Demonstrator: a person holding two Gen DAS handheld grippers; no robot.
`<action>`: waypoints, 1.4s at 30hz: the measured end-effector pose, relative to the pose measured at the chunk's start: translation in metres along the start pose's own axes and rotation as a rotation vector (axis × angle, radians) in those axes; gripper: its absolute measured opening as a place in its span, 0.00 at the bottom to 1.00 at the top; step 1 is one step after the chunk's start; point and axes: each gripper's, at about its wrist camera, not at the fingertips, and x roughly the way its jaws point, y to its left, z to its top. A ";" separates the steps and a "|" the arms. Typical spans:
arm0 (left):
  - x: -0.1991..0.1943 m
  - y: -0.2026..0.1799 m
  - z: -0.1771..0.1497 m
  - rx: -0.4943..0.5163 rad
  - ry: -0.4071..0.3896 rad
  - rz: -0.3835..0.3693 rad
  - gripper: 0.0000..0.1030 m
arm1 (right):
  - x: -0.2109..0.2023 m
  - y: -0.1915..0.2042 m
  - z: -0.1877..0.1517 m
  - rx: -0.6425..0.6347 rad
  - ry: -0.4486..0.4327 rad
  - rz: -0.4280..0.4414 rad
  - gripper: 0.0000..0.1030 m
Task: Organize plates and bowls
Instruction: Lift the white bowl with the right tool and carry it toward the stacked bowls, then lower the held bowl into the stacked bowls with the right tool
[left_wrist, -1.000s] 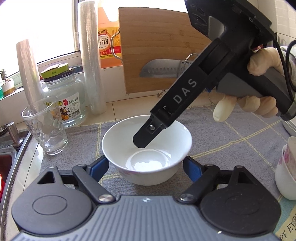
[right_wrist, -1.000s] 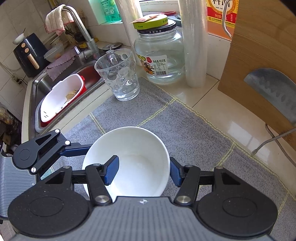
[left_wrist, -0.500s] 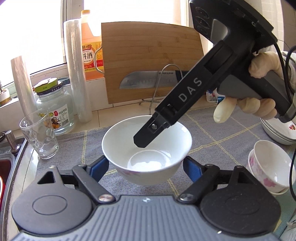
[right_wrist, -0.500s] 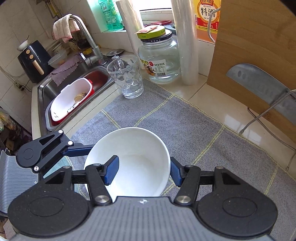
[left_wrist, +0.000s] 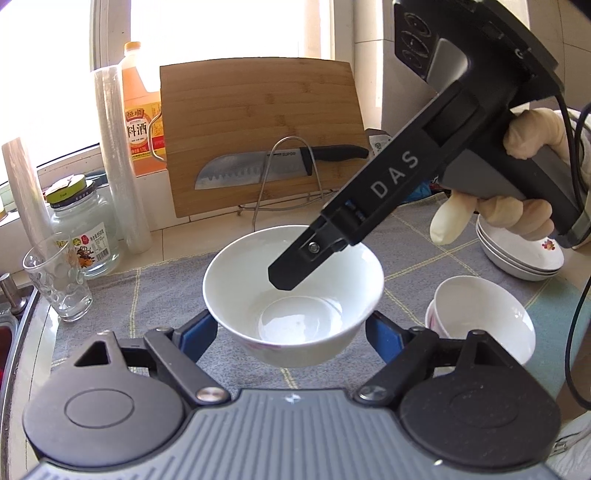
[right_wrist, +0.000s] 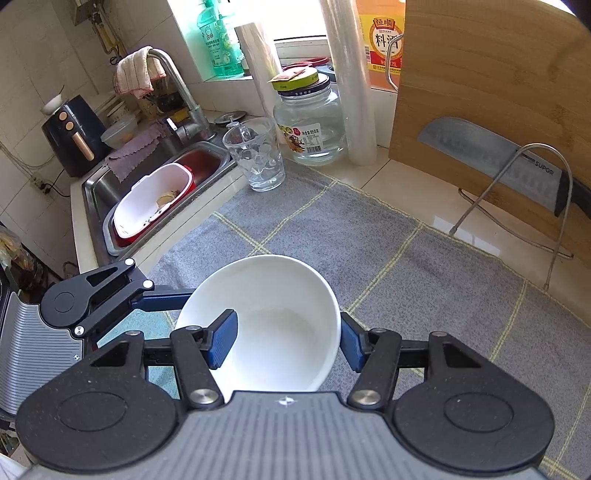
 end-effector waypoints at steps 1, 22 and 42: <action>-0.002 -0.003 0.000 0.001 -0.002 -0.004 0.84 | -0.004 0.000 -0.003 0.001 -0.004 -0.001 0.62; -0.013 -0.069 0.006 0.058 0.001 -0.085 0.84 | -0.073 -0.018 -0.064 0.061 -0.057 -0.038 0.62; 0.002 -0.118 0.000 0.078 0.048 -0.147 0.84 | -0.098 -0.043 -0.118 0.132 -0.033 -0.061 0.63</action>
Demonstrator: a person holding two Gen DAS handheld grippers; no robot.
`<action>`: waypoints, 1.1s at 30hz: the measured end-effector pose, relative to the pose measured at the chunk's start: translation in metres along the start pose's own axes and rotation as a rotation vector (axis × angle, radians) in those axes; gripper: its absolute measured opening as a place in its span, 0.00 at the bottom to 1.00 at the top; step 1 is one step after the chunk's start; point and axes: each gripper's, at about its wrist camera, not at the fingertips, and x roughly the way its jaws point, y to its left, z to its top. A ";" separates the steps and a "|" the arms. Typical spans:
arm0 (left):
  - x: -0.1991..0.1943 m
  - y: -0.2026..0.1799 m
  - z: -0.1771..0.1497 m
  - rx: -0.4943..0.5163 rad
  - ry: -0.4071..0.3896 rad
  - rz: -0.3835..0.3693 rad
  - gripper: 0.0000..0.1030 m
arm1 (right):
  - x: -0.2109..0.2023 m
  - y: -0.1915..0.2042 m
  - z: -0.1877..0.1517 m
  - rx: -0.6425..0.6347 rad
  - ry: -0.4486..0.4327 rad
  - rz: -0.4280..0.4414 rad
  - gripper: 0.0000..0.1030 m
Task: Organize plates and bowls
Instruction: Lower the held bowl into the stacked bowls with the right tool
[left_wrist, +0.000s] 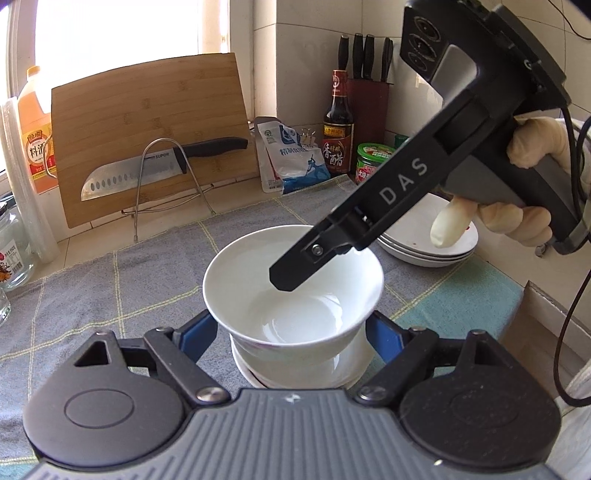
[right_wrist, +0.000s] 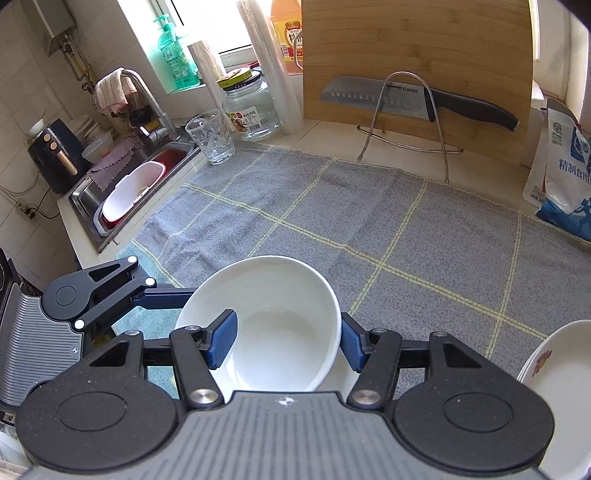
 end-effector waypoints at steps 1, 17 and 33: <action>0.001 -0.001 0.000 0.002 0.002 -0.001 0.84 | 0.000 -0.001 -0.001 0.003 0.003 0.001 0.63; 0.013 -0.004 -0.003 0.013 0.048 -0.003 0.84 | 0.012 -0.008 -0.013 0.013 0.033 0.001 0.63; 0.015 -0.001 -0.001 0.001 0.049 -0.028 0.85 | 0.016 -0.007 -0.014 0.000 0.040 -0.016 0.66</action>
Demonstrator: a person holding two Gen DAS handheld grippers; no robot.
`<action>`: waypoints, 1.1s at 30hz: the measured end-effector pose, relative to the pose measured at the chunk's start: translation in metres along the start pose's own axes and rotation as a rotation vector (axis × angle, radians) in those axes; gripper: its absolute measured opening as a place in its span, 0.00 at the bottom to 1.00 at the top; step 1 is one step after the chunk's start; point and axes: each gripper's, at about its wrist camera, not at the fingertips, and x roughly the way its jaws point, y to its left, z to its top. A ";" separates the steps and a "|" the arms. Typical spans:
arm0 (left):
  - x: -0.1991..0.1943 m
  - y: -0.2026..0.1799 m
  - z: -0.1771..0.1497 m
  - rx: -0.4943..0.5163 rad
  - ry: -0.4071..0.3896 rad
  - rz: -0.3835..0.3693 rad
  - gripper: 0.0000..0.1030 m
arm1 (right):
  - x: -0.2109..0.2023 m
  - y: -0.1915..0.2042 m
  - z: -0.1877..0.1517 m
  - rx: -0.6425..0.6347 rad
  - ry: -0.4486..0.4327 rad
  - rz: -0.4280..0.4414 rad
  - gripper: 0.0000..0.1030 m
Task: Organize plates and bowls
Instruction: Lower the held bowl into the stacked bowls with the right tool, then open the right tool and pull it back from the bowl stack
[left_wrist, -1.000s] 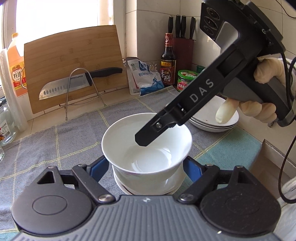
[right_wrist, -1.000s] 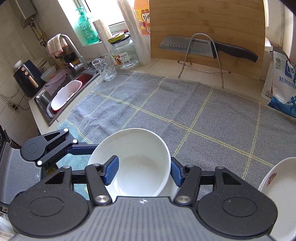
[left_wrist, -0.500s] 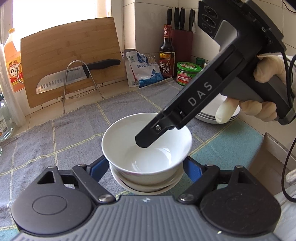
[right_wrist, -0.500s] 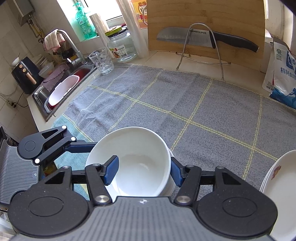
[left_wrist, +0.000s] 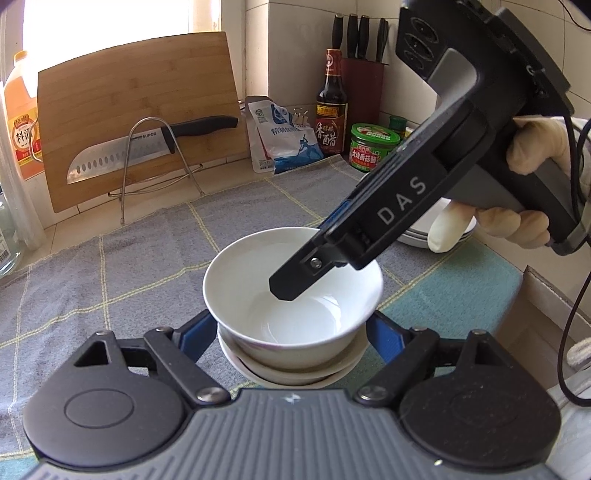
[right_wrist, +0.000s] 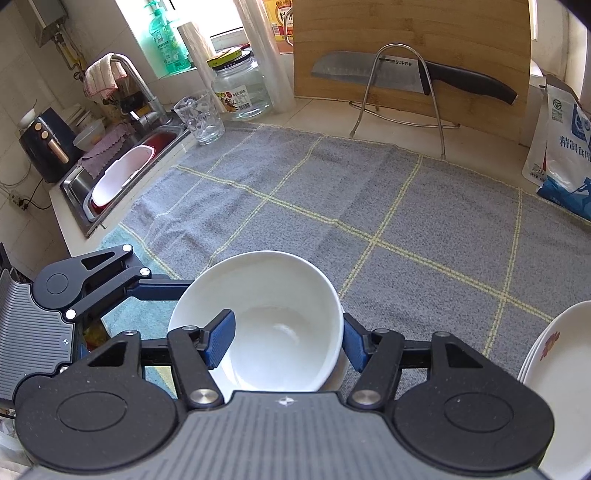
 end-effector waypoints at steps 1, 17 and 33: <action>0.000 0.001 0.000 0.000 0.000 -0.002 0.85 | 0.000 0.000 0.000 -0.001 -0.002 0.000 0.66; -0.008 0.006 -0.001 0.015 -0.012 -0.017 0.95 | -0.001 0.001 0.002 -0.009 -0.035 0.021 0.90; -0.002 0.017 -0.016 0.086 0.064 -0.068 0.95 | -0.016 0.027 -0.011 -0.158 -0.097 -0.087 1.00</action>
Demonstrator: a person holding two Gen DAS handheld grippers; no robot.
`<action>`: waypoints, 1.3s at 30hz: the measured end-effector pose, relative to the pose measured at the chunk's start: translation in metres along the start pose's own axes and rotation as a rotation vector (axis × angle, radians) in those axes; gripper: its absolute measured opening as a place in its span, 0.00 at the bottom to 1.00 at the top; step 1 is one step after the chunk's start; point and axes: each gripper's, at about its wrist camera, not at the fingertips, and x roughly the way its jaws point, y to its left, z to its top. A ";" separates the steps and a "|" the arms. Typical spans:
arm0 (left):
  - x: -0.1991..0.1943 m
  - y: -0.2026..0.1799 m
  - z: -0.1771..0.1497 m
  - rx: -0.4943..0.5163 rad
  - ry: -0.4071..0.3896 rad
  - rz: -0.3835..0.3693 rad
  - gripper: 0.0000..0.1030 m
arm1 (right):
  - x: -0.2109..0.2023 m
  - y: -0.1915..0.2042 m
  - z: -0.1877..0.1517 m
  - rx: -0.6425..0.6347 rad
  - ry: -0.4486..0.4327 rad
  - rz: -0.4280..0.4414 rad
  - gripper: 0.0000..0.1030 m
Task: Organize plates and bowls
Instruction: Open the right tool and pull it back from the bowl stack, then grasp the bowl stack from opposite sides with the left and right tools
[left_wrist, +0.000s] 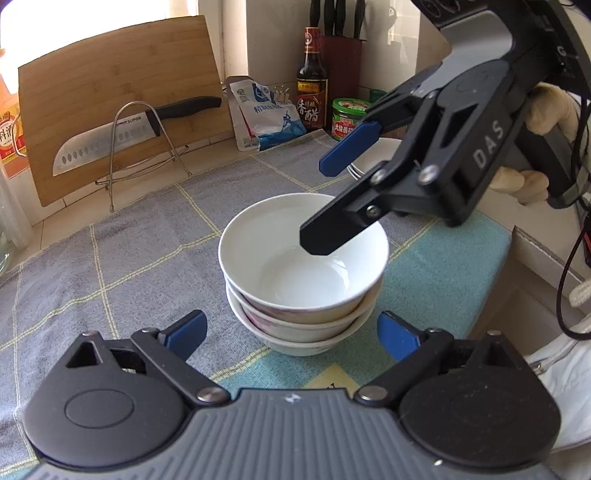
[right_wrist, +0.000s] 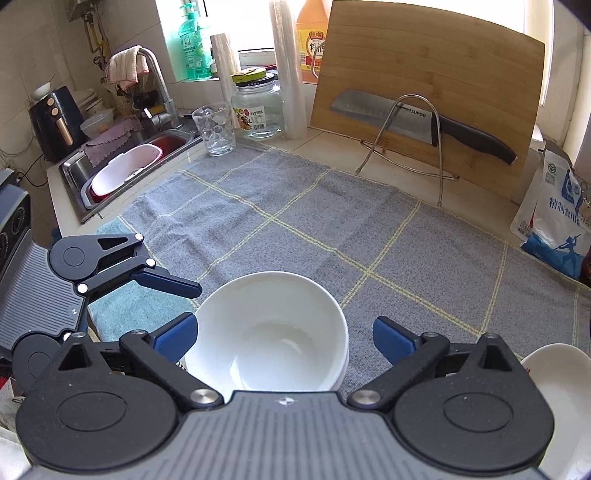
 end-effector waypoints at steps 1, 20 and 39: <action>0.001 0.001 0.000 0.008 0.006 -0.007 0.95 | -0.002 0.002 -0.001 -0.006 -0.004 -0.007 1.00; 0.032 0.027 -0.009 0.218 0.077 -0.177 0.95 | -0.001 0.037 -0.060 -0.067 0.058 -0.144 1.00; 0.060 0.044 0.005 0.371 0.087 -0.332 0.92 | 0.047 0.021 -0.063 -0.206 0.121 -0.099 0.99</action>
